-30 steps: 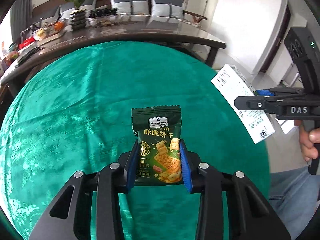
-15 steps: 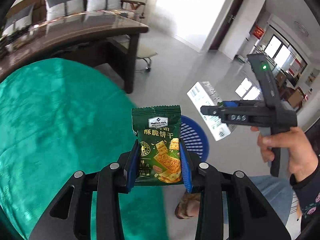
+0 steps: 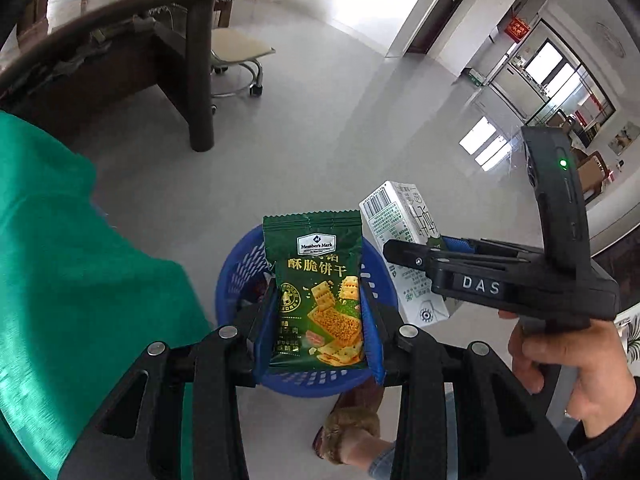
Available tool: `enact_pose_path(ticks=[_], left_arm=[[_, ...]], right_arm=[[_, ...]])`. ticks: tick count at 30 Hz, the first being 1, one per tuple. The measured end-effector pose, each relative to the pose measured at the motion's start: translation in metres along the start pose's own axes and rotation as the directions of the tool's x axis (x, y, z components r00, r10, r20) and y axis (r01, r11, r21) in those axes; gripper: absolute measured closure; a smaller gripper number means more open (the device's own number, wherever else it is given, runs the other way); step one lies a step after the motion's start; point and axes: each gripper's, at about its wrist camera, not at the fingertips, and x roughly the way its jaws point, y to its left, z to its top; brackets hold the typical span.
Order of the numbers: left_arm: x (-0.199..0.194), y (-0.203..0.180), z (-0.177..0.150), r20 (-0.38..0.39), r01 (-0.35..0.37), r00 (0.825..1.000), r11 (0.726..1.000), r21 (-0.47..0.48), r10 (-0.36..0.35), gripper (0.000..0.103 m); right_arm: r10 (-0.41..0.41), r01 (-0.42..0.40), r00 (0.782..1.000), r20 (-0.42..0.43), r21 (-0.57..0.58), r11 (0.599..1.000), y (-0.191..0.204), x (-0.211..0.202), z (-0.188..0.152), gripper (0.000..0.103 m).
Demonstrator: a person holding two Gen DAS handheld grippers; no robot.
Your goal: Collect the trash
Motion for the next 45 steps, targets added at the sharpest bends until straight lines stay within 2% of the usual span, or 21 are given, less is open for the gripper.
enact_pose_path(ticks=[2, 3, 4, 5, 6, 7, 10, 12, 16, 18, 20, 24, 26, 29, 31, 32, 35, 37, 39, 41, 45], left_arm=[[0.014, 0.0, 0.004, -0.009, -0.002, 1.0, 1.0, -0.005, 0.002, 0.065], [0.022, 0.0, 0.005, -0.013, -0.009, 1.0, 1.0, -0.007, 0.009, 0.058], [0.028, 0.0, 0.006, -0.015, -0.013, 1.0, 1.0, -0.006, 0.012, 0.05], [0.03, 0.001, 0.006, -0.011, -0.018, 1.0, 1.0, -0.007, 0.018, 0.029], [0.033, 0.003, 0.008, 0.007, -0.032, 0.999, 0.999, -0.01, 0.032, 0.018], [0.033, 0.004, 0.01, 0.024, -0.043, 0.999, 0.999, -0.012, 0.044, 0.016], [0.029, 0.007, 0.014, 0.032, -0.065, 0.997, 0.998, -0.023, 0.066, 0.015], [0.016, 0.006, 0.014, 0.066, -0.089, 0.994, 0.996, -0.023, 0.09, 0.015], [-0.03, -0.009, 0.0, 0.186, -0.16, 0.97, 0.987, 0.012, 0.155, 0.007], [-0.053, -0.016, -0.011, 0.225, -0.169, 0.961, 0.985, 0.032, 0.158, 0.005], [-0.084, -0.025, -0.03, 0.26, -0.159, 0.956, 0.986, 0.058, 0.139, 0.005], [-0.117, -0.034, -0.059, 0.24, -0.161, 0.962, 0.982, 0.098, 0.134, 0.005], [-0.127, -0.036, -0.07, 0.251, -0.18, 0.956, 0.978, 0.1, 0.151, 0.005], [-0.143, -0.039, -0.083, 0.276, -0.22, 0.944, 0.968, 0.116, 0.182, 0.005], [-0.153, -0.039, -0.087, 0.301, -0.247, 0.932, 0.962, 0.115, 0.203, 0.005], [-0.156, -0.039, -0.09, 0.308, -0.248, 0.929, 0.962, 0.113, 0.203, 0.005], [-0.168, -0.037, -0.094, 0.318, -0.261, 0.923, 0.96, 0.099, 0.218, 0.005], [-0.177, -0.036, -0.099, 0.324, -0.294, 0.912, 0.952, 0.083, 0.253, 0.005], [-0.183, -0.036, -0.103, 0.327, -0.308, 0.906, 0.948, 0.075, 0.269, 0.005], [-0.187, -0.035, -0.105, 0.312, -0.308, 0.909, 0.95, 0.059, 0.276, 0.005], [-0.19, -0.034, -0.109, 0.262, -0.29, 0.927, 0.956, 0.041, 0.27, 0.005]], right_arm=[[0.017, -0.017, 1.0, -0.009, 0.019, 1.0, -0.008, 0.006, 0.001, 0.054], [0.035, -0.034, 0.999, -0.017, 0.032, 0.999, -0.012, 0.011, 0.002, 0.053], [0.052, -0.051, 0.999, -0.018, 0.047, 0.998, -0.018, 0.012, 0.002, 0.053], [0.056, -0.055, 0.998, -0.013, 0.064, 0.996, -0.023, 0.014, 0.003, 0.043], [0.049, -0.048, 0.999, -0.008, 0.086, 0.995, -0.031, 0.017, 0.004, 0.034], [0.049, -0.049, 0.999, -0.003, 0.101, 0.994, -0.036, 0.018, 0.005, 0.033], [0.053, -0.056, 0.998, 0.024, 0.154, 0.986, -0.053, 0.01, 0.004, 0.025], [0.037, -0.047, 0.998, 0.057, 0.181, 0.982, -0.059, -0.001, 0.004, 0.021], [0.013, -0.04, 0.99, 0.14, 0.189, 0.981, -0.059, -0.038, -0.003, 0.011], [0.002, -0.036, 0.983, 0.182, 0.18, 0.983, -0.05, -0.064, -0.013, 0.004], [-0.008, -0.029, 0.974, 0.226, 0.161, 0.987, -0.038, -0.089, -0.025, 0.004], [-0.09, 0.073, 0.941, 0.327, 0.064, 0.995, 0.007, -0.132, -0.069, 0.004], [-0.119, 0.119, 0.917, 0.381, 0.024, 0.993, 0.024, -0.148, -0.092, 0.004], [-0.123, 0.149, 0.865, 0.486, -0.015, 0.989, 0.044, -0.178, -0.128, 0.004], [-0.11, 0.137, 0.855, 0.507, -0.017, 0.99, 0.048, -0.189, -0.138, 0.004], [-0.109, 0.132, 0.857, 0.503, -0.009, 0.991, 0.047, -0.193, -0.142, 0.004], [-0.084, 0.094, 0.888, 0.453, 0.002, 0.996, 0.043, -0.196, -0.149, 0.004], [-0.086, 0.102, 0.875, 0.476, -0.007, 0.995, 0.045, -0.201, -0.157, 0.005], [-0.135, 0.16, 0.862, 0.489, -0.01, 0.987, 0.049, -0.204, -0.165, 0.005], [-0.177, 0.199, 0.873, 0.455, -0.001, 0.98, 0.053, -0.204, -0.171, 0.005], [-0.156, 0.155, 0.898, 0.412, 0.035, 0.987, 0.057, -0.203, -0.184, 0.005]])
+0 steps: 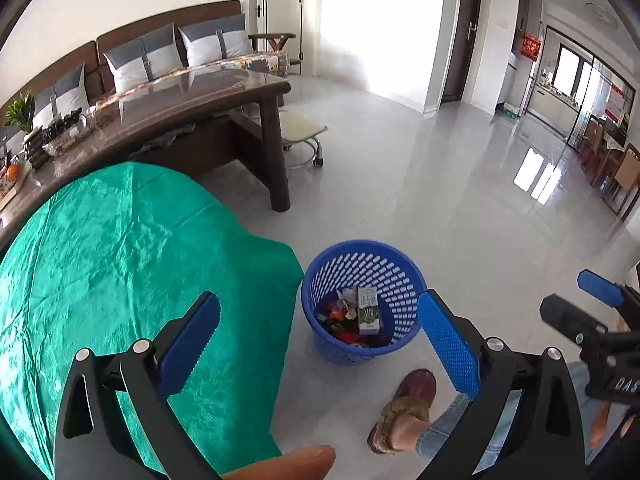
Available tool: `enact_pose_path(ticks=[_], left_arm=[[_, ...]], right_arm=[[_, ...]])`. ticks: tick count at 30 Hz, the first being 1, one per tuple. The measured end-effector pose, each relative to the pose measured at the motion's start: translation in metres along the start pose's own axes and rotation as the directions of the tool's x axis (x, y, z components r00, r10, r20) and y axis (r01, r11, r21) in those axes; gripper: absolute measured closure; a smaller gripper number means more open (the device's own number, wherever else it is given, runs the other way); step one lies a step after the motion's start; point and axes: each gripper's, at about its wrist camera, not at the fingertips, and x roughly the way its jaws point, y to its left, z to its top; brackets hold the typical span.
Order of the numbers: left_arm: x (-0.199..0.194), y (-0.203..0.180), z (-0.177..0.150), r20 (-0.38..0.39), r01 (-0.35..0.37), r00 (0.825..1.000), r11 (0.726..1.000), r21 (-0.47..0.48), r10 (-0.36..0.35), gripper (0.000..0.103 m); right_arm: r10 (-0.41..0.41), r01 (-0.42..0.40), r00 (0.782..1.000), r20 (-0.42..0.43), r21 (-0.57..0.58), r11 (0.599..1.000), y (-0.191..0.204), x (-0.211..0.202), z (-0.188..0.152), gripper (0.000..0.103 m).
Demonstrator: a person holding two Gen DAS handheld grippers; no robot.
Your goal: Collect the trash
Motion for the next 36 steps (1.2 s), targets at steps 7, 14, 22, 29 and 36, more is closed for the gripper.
enact_pose_path(ticks=[7, 14, 22, 29, 36], left_arm=[[0.0, 0.001, -0.002, -0.073, -0.007, 0.997, 1.0, -0.003, 0.007, 0.005], [0.004, -0.001, -0.004, -0.106, 0.003, 0.994, 1.0, -0.013, -0.004, 0.005], [0.005, -0.004, -0.004, -0.12, 0.002, 0.993, 1.0, -0.008, -0.002, 0.005], [0.007, -0.003, -0.003, -0.123, -0.011, 0.992, 1.0, -0.005, 0.01, 0.005], [0.007, -0.003, -0.003, -0.126, -0.018, 0.992, 1.0, -0.005, 0.017, 0.005]], right_arm=[[-0.032, 0.029, 0.995, -0.092, -0.028, 0.999, 0.016, -0.003, -0.012, 0.005], [-0.04, 0.035, 0.99, -0.132, -0.042, 0.999, 0.022, -0.001, -0.016, 0.005], [-0.043, 0.038, 0.989, -0.145, -0.036, 0.999, 0.022, -0.002, -0.019, 0.005], [-0.04, 0.035, 0.989, -0.145, -0.037, 0.999, 0.022, -0.003, -0.018, 0.005], [-0.031, 0.027, 0.988, -0.153, -0.033, 0.999, 0.023, -0.003, -0.02, 0.005]])
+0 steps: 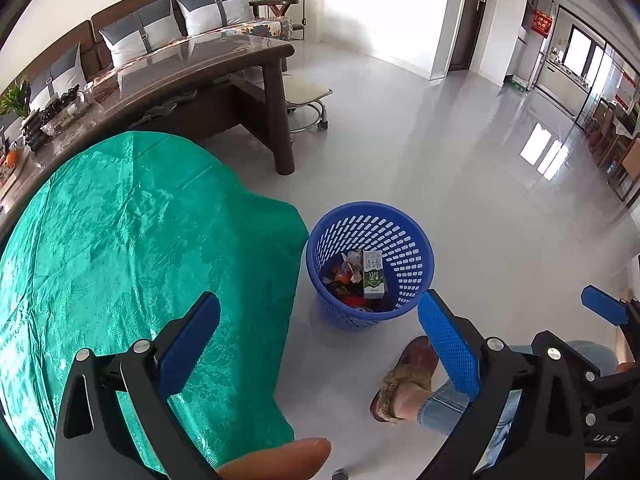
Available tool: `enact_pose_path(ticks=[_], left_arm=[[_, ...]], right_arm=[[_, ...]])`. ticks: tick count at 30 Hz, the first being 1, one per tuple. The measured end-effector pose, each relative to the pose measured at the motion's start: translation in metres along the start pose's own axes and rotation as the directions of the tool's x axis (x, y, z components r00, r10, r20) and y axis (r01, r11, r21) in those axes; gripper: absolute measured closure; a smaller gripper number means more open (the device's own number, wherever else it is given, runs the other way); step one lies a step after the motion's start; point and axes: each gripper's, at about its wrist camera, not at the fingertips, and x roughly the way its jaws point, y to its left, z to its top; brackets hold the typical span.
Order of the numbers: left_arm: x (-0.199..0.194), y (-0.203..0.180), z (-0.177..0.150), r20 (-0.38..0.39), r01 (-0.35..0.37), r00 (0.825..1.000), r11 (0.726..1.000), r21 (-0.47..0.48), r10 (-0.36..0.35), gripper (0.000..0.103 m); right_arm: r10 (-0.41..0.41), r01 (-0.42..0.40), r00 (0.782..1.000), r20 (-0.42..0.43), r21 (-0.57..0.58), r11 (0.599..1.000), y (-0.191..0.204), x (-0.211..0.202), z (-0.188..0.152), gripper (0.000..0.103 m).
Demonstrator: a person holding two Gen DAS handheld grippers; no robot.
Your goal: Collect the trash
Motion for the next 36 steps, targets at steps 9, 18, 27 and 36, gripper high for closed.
enact_pose_path(ticks=[9, 18, 27, 36], left_arm=[[-0.001, 0.0003, 0.0008, 0.002, -0.005, 1.0, 1.0, 0.001, 0.005, 0.005], [-0.0019, -0.001, -0.0001, -0.002, -0.008, 1.0, 1.0, 0.006, 0.008, 0.005], [-0.0019, -0.0009, -0.0003, -0.003, -0.007, 1.0, 1.0, 0.006, 0.007, 0.005], [-0.002, -0.0019, -0.001, -0.004, -0.012, 1.0, 1.0, 0.008, 0.012, 0.005]], right_arm=[[-0.001, 0.001, 1.0, 0.0, 0.001, 1.0, 0.0005, -0.0008, -0.0018, 0.005], [0.002, -0.002, 1.0, -0.002, -0.002, 1.0, 0.0011, -0.0006, -0.0016, 0.005], [0.006, -0.006, 1.0, -0.009, -0.004, 1.0, 0.0026, 0.0, -0.0027, 0.005], [0.007, -0.007, 1.0, -0.012, -0.002, 1.0, 0.0027, 0.0011, -0.0023, 0.005]])
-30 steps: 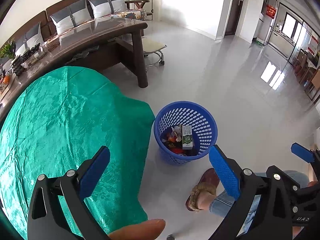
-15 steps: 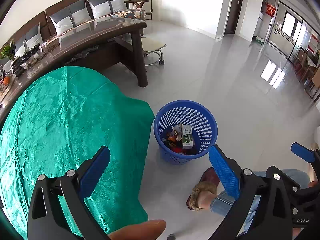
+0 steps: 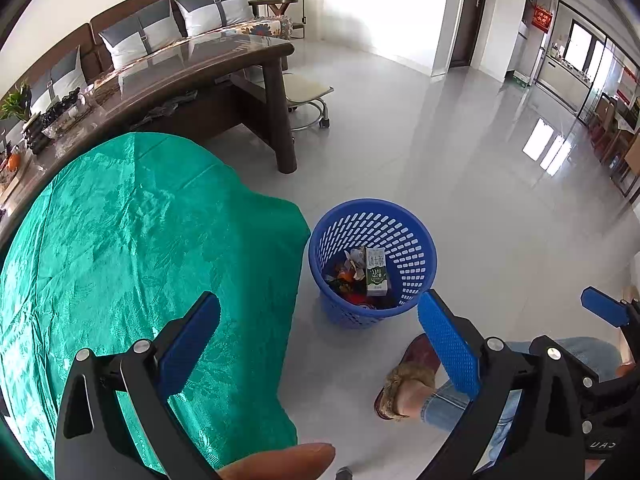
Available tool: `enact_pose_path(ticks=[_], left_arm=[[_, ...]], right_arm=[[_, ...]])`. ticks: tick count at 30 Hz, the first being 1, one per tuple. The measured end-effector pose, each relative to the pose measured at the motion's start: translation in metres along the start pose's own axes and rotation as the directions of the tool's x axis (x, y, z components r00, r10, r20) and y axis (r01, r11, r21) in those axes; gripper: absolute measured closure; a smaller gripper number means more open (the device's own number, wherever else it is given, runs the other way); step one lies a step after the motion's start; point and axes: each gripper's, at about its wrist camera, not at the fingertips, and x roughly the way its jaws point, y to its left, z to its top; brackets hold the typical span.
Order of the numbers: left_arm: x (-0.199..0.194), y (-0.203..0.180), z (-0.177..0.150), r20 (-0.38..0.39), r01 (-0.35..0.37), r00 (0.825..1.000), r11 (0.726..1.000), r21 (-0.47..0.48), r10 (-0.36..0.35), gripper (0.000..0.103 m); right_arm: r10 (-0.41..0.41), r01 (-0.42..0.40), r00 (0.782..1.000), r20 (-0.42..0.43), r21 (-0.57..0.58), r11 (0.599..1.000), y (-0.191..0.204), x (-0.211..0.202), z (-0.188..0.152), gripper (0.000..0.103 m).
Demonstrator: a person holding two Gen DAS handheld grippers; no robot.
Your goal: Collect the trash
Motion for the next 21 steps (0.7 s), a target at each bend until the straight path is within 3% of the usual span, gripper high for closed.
enact_pose_path(ticks=[21], left_arm=[[0.0033, -0.0094, 0.0001, -0.006, -0.01, 1.0, 1.0, 0.023, 0.01, 0.005]], right_arm=[[0.0, 0.0, 1.0, -0.014, 0.015, 1.0, -0.0007, 0.0051, -0.004, 0.005]])
